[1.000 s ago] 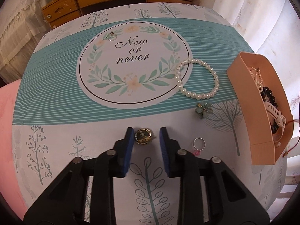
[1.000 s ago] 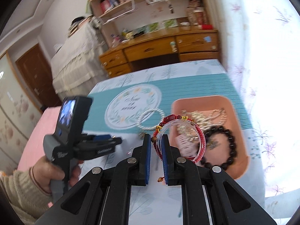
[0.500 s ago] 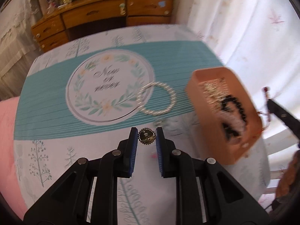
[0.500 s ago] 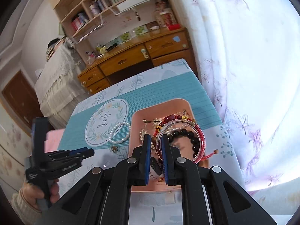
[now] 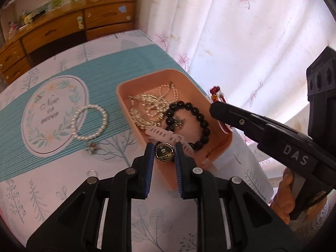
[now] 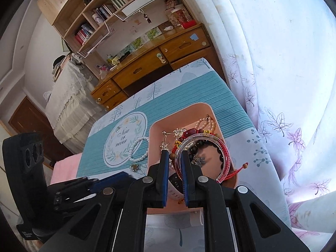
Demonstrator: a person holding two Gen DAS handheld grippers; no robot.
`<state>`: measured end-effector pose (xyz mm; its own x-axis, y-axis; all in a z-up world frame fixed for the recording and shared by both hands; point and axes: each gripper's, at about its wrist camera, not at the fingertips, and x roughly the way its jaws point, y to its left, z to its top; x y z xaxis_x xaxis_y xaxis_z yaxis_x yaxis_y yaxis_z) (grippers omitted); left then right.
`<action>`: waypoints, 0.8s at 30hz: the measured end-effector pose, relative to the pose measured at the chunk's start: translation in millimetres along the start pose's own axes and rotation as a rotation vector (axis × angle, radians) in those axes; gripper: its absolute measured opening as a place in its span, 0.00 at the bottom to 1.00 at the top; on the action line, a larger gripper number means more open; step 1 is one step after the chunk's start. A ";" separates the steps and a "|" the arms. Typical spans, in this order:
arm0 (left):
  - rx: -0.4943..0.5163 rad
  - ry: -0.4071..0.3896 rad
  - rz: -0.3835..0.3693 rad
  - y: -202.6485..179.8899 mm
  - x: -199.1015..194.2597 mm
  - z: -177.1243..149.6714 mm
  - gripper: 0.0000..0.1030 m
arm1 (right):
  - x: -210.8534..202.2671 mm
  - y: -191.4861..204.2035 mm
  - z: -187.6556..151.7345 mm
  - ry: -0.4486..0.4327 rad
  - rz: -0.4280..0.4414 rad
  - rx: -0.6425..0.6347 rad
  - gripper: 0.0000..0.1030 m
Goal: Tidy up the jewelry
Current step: 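Carry the coin pendant into the peach box while the right tool drops the red bracelet there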
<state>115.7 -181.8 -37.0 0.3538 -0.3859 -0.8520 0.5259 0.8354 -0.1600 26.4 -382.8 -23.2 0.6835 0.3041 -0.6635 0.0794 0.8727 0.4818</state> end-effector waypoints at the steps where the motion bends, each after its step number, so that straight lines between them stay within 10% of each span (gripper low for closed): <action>1: -0.002 0.017 -0.011 -1.9 5.7 1.3 0.16 | -0.7 -0.5 0.3 -0.002 0.000 0.002 0.10; 21: 0.047 0.041 -0.031 -12.0 48.4 17.2 0.18 | 8.9 -5.6 2.7 0.037 0.011 -0.007 0.10; 24: 0.033 0.034 -0.019 -7.0 40.6 12.8 0.37 | 15.8 -6.6 5.9 0.049 0.012 -0.007 0.11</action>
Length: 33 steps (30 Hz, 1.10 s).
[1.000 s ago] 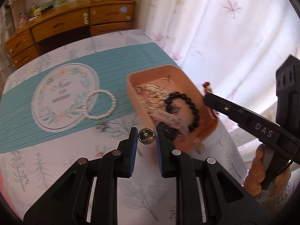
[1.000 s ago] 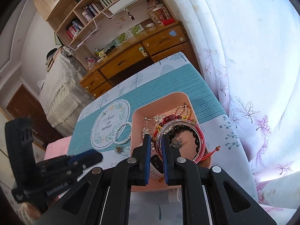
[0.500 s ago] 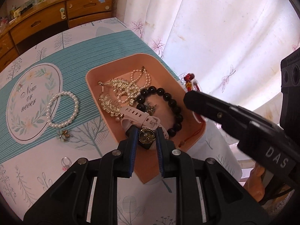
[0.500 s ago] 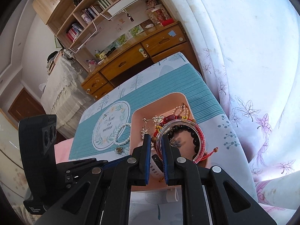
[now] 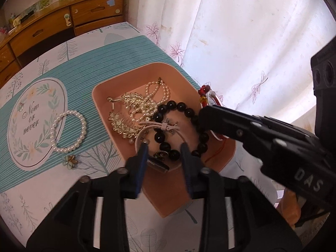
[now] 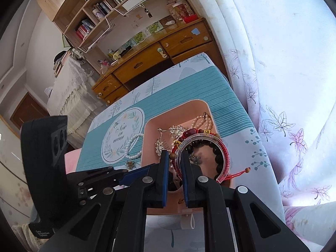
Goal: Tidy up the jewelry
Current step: 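Carry the coin pendant into the peach box while the right tool drops the red bracelet there, then withdraw the left tool from the box while the right tool moves to the pearl bracelet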
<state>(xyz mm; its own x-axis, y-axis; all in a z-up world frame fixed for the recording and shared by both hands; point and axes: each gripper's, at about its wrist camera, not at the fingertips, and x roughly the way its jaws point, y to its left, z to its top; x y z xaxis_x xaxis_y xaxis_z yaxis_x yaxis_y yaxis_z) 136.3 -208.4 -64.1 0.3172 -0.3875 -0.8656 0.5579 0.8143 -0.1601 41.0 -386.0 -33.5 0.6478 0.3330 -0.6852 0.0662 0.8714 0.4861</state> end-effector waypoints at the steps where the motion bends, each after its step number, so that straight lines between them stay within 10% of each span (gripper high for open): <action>1: -0.007 -0.011 0.000 2.1 -4.2 -1.9 0.44 | 2.3 -0.3 1.2 0.004 0.002 -0.001 0.11; 7: -0.033 -0.080 0.041 7.0 -29.6 -12.4 0.47 | 17.2 2.3 7.0 0.037 0.009 0.007 0.12; 11: -0.064 -0.133 0.094 16.9 -48.5 -31.3 0.54 | 27.4 -0.1 4.3 0.066 0.019 0.064 0.36; 33: -0.203 -0.197 0.318 64.4 -95.6 -97.6 0.55 | 22.6 91.2 -50.0 0.095 -0.063 -0.128 0.36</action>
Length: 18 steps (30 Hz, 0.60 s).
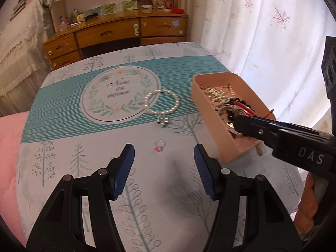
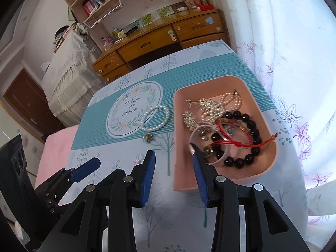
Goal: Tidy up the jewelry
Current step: 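Withdraw the left tool from the box while the right tool moves to the pearl bracelet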
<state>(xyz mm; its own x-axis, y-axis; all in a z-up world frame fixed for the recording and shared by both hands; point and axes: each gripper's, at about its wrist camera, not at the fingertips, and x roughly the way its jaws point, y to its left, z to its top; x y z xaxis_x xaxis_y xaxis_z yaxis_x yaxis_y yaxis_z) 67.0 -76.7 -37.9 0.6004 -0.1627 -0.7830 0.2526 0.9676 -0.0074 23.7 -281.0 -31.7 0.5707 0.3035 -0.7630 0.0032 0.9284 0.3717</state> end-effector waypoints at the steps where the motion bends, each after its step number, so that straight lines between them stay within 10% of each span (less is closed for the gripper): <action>1: -0.012 -0.002 0.010 4.4 0.0 -0.4 0.55 | 1.0 4.6 0.2 0.004 0.004 -0.008 0.36; 18: -0.197 -0.007 0.126 72.2 17.3 -4.4 0.55 | 34.1 83.5 7.6 0.032 0.018 -0.205 0.36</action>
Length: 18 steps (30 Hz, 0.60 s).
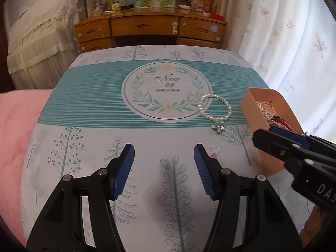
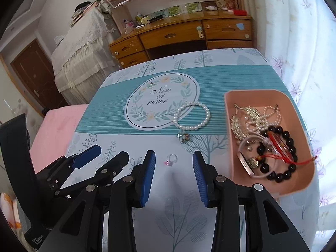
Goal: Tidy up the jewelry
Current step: 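Withdraw the left tool from the box while the right tool moves to the pearl bracelet, then grasp the pearl bracelet with the right tool and lift it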
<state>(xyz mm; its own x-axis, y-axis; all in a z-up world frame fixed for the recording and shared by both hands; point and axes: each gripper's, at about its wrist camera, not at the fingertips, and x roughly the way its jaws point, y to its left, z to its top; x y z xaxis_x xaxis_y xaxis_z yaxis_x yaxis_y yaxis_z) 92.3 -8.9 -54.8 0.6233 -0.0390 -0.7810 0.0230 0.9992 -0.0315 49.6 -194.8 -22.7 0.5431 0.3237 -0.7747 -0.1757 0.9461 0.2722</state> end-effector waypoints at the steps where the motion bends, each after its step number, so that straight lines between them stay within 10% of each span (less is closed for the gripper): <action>1: -0.016 0.009 0.004 5.2 4.3 1.2 0.55 | 2.8 2.8 3.2 -0.002 0.001 -0.012 0.36; 18: -0.162 0.083 0.043 53.1 44.0 11.7 0.54 | 127.8 14.0 89.2 0.289 0.037 -0.212 0.27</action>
<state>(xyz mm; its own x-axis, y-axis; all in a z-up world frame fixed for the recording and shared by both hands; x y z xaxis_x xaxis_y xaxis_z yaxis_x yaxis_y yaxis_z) 130.1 42.5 -83.6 0.5542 -0.0025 -0.8324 -0.1333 0.9868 -0.0917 189.8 -141.2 -67.0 0.2843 0.3189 -0.9041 -0.3732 0.9055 0.2020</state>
